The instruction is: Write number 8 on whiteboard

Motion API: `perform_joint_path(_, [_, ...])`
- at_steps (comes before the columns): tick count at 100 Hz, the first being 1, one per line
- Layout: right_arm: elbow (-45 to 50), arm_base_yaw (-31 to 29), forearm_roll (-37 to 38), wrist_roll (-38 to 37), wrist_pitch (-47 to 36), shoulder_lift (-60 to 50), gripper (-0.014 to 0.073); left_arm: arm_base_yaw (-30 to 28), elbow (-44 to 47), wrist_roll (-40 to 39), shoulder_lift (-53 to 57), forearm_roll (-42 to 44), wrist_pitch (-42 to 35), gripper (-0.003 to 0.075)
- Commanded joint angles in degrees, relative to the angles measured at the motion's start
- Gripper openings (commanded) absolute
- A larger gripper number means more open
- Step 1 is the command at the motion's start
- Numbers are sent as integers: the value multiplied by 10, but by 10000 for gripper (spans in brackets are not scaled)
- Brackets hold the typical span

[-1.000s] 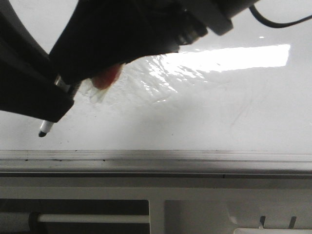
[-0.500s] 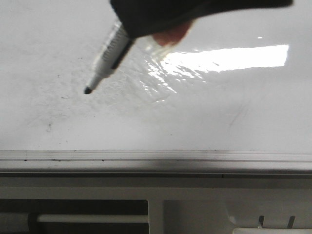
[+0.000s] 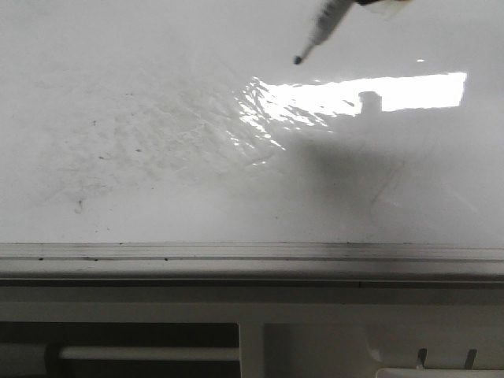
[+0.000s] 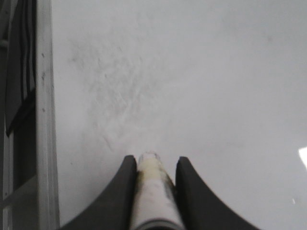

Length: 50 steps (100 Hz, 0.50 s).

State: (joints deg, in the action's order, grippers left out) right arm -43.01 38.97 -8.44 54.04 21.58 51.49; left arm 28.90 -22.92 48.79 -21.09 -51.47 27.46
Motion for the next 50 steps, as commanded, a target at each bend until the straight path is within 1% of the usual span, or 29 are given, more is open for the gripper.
perform_joint_path(1, [-31, -43, 15, -36, -2, -14, -42, -1, -15, -7, -3, -38, -48, 419])
perform_joint_path(4, [-34, -56, 15, -48, -2, -21, -42, -1, -15, -7, -3, -39, -52, 419])
perform_joint_path(9, [-34, -76, 15, -95, -15, -38, -42, -1, -15, -7, -3, -40, -61, 419])
perform_joint_path(14, [-34, -92, 1, -178, -38, -57, -42, -1, -15, -7, -3, -40, -67, 419])
perform_joint_path(19, [-32, -102, -24, -282, -52, -74, -42, -1, -15, -7, -4, -40, -73, 419])
perform_joint_path(22, [-30, -104, -37, -315, -56, -85, -42, -1, -15, -7, -6, -40, -75, 419])
perform_joint_path(24, [-28, -104, -42, -325, -56, -90, -42, -1, -15, -7, -7, -40, -78, 419])
perform_joint_path(32, [-7, -98, -43, -318, -65, -102, -42, -1, -15, -7, -16, -46, -87, 419])
perform_joint_path(50, [64, -92, -24, -306, -153, -89, -42, -1, -15, -7, -44, -78, -97, 419])
